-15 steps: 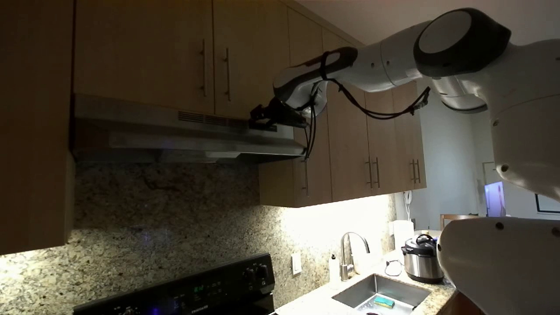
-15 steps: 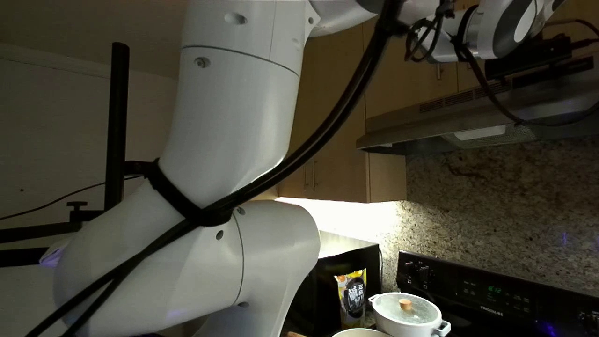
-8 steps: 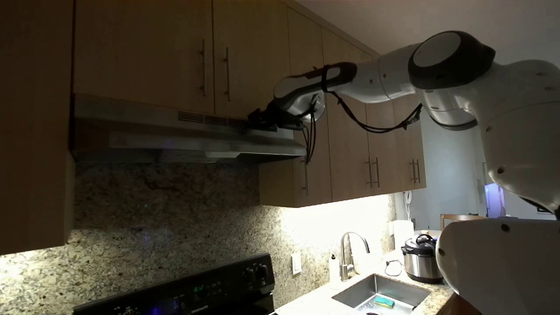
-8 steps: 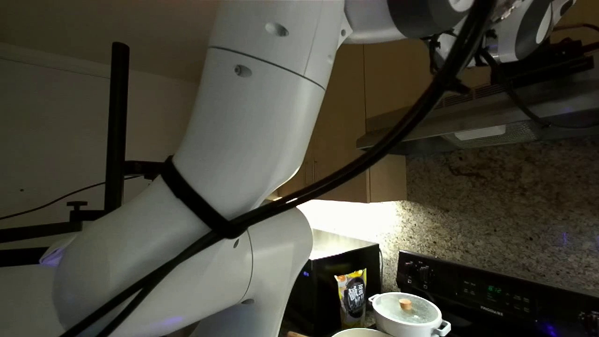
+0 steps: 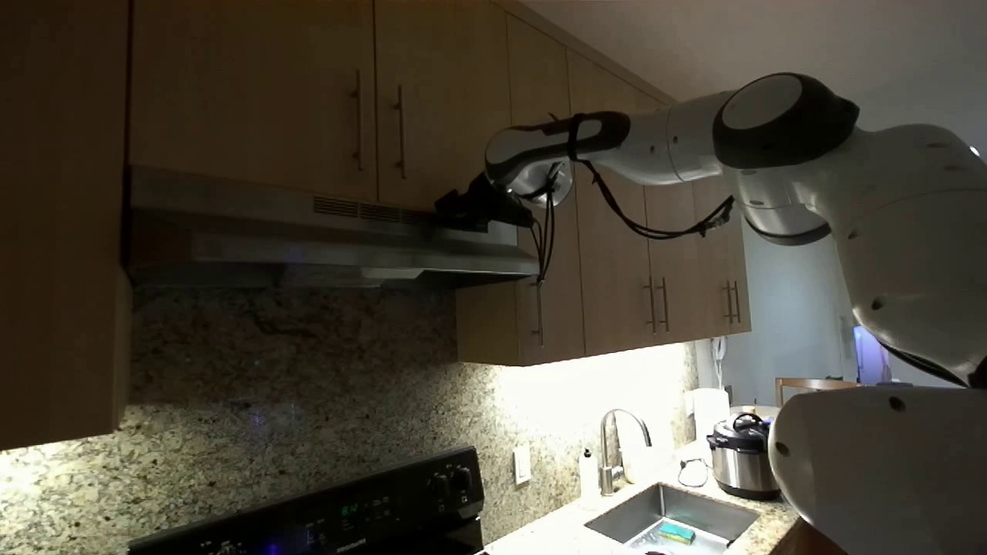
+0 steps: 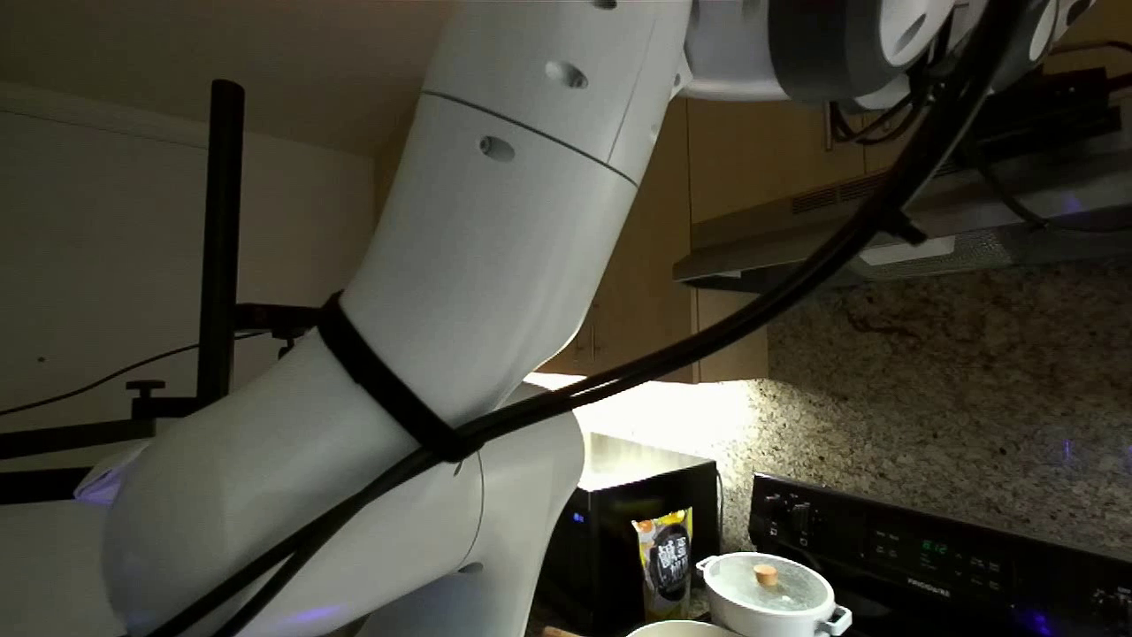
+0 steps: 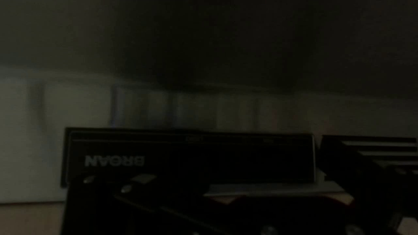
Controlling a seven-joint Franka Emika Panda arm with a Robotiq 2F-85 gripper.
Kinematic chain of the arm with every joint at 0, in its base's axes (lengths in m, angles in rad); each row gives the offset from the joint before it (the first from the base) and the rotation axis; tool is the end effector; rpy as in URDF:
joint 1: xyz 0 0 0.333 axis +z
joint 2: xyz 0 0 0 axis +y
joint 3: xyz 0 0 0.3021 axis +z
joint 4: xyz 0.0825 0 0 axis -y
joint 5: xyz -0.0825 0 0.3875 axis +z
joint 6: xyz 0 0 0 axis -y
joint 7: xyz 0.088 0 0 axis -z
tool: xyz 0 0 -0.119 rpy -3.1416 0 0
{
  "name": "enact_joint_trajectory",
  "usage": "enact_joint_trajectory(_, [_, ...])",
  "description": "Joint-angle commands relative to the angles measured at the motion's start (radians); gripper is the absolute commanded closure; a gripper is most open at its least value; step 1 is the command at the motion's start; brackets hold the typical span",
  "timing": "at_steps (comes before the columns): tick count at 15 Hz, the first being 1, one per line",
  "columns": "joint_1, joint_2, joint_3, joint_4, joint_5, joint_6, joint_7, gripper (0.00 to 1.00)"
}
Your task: Turn on the light
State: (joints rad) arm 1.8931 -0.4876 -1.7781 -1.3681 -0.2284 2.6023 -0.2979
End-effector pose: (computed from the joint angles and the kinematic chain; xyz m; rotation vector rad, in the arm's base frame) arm 0.6532 -0.1405 0.7234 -2.5657 -0.2684 -1.6346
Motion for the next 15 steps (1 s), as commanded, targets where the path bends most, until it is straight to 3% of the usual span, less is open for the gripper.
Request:
enact_joint_trajectory(1, [0.086, -0.054, -0.007, 0.062, -0.044, -0.025, 0.036, 0.00])
enact_joint_trajectory(15, [0.132, -0.075, 0.008, 0.051, -0.047, -0.104, 0.080, 0.00])
